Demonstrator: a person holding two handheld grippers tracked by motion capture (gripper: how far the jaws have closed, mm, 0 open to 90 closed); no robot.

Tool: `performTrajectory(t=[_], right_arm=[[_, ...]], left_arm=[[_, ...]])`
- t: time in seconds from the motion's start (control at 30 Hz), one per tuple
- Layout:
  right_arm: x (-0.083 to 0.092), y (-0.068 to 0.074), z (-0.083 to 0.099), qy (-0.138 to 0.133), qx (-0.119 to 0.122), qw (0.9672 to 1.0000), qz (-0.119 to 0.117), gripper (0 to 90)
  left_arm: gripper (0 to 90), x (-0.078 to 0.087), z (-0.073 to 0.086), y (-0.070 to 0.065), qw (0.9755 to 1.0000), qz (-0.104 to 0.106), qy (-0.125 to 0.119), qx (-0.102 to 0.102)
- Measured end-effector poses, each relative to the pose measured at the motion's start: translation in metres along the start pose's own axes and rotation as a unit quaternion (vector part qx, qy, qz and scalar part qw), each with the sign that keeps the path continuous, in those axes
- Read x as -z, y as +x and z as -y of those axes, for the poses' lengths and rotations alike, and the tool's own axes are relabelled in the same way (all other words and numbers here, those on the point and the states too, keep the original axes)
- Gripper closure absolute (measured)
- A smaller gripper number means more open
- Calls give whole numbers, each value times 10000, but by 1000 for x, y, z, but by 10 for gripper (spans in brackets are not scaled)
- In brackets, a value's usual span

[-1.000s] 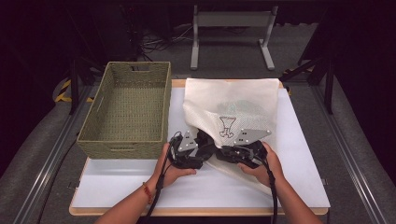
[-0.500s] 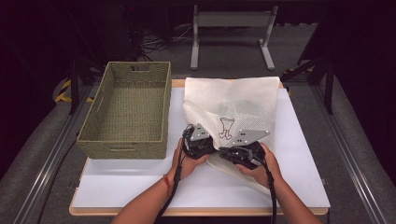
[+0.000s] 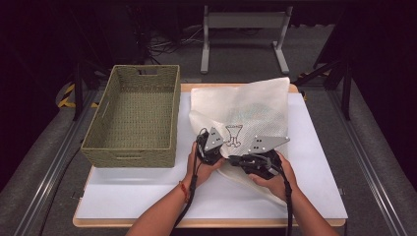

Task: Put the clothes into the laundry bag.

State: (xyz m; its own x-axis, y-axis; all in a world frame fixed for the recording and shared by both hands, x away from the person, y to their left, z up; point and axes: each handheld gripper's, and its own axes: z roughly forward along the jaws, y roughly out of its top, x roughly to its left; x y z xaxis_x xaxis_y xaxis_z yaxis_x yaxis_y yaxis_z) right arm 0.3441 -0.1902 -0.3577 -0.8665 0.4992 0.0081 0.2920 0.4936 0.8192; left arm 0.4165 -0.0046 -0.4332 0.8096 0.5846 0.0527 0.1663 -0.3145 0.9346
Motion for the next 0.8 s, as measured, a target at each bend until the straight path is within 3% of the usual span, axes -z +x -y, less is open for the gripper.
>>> performTrajectory(t=[0.1,0.17,0.2,0.27,0.33,0.4,0.43,0.5,0.53,0.57,0.63,0.7,0.8], right_arm=[[-6,-4,5,315,2,9994,160,881],[-8,-5,7,351,-35,9992,179,880],[-10,-8,9,516,-40,9984,242,880],[-11,-8,9,566,-14,9980,275,879],[-12,-8,11,701,15,9969,346,878],[-13,-9,12,789,57,9961,386,878],[-13,-9,12,796,55,9961,374,878],[-12,-9,12,740,60,9967,339,879],[-12,-8,11,721,62,9969,318,879],[-12,-7,10,698,55,9971,286,879],[-11,-5,10,666,59,9975,224,879],[-12,-3,9,661,85,9977,156,879],[-12,-2,9,656,95,9977,116,879]], left_arm=[[854,0,5,9,9999,-137,6,93],[852,-1,6,12,9998,-173,61,40],[827,0,6,11,9999,-145,66,49],[795,2,6,11,9999,31,109,67],[670,8,6,10,9988,395,277,20],[525,17,8,9,9962,726,471,-44],[459,20,10,9,9947,816,632,8],[287,20,13,7,9914,826,1014,20],[245,20,16,5,9900,819,1144,32],[236,20,17,5,9898,708,1239,6],[220,16,20,10,9882,767,1316,170],[301,7,22,12,9853,560,1594,268],[435,3,20,11,9853,463,1639,158]])
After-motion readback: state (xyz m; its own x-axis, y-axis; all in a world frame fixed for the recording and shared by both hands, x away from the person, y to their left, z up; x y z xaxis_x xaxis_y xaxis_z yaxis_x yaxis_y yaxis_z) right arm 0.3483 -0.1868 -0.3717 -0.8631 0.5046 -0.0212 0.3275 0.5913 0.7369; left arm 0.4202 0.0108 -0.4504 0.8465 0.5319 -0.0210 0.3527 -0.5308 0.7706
